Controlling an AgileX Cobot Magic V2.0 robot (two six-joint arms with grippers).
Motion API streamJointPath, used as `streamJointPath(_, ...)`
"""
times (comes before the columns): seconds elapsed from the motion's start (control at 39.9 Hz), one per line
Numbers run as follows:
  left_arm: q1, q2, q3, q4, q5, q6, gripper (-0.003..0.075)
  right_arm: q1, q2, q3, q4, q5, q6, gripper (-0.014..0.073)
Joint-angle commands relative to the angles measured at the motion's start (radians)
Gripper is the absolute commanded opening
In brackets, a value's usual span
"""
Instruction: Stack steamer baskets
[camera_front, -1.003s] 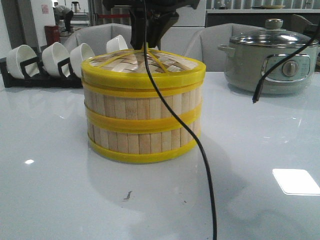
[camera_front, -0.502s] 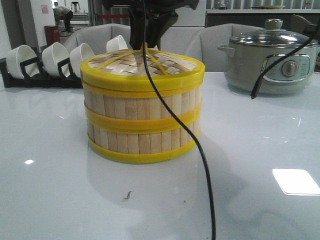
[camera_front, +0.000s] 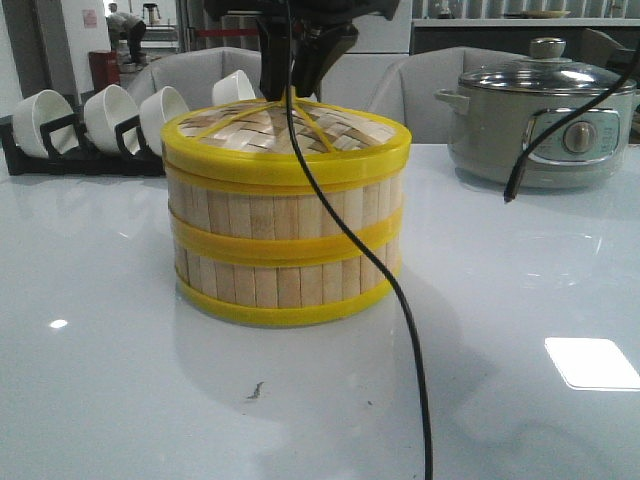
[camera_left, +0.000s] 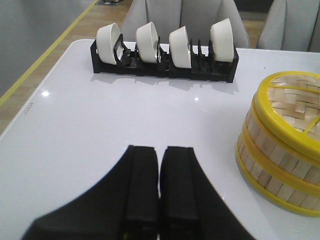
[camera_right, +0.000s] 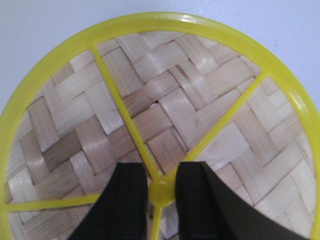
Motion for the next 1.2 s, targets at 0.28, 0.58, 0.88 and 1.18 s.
streamJointPath(0.28, 0.000, 0.006, -0.027, 0.004, -0.085, -0.010, 0.0089, -0.001, -0.084, -0.033, 0.000, -0.106, -0.006, 0.0336)
streamJointPath(0.58, 0.000, 0.006, -0.027, 0.004, -0.085, -0.010, 0.0089, -0.075, -0.236, -0.009, 0.000, -0.132, -0.006, 0.0336)
streamJointPath(0.88, 0.000, 0.006, -0.027, 0.004, -0.085, -0.010, 0.0089, -0.289, -0.602, 0.316, 0.000, -0.248, -0.006, 0.0318)
streamJointPath(1.18, 0.000, 0.006, -0.027, 0.004, -0.085, -0.010, 0.0089, -0.517, -1.066, 0.807, 0.000, -0.457, -0.006, 0.0318)
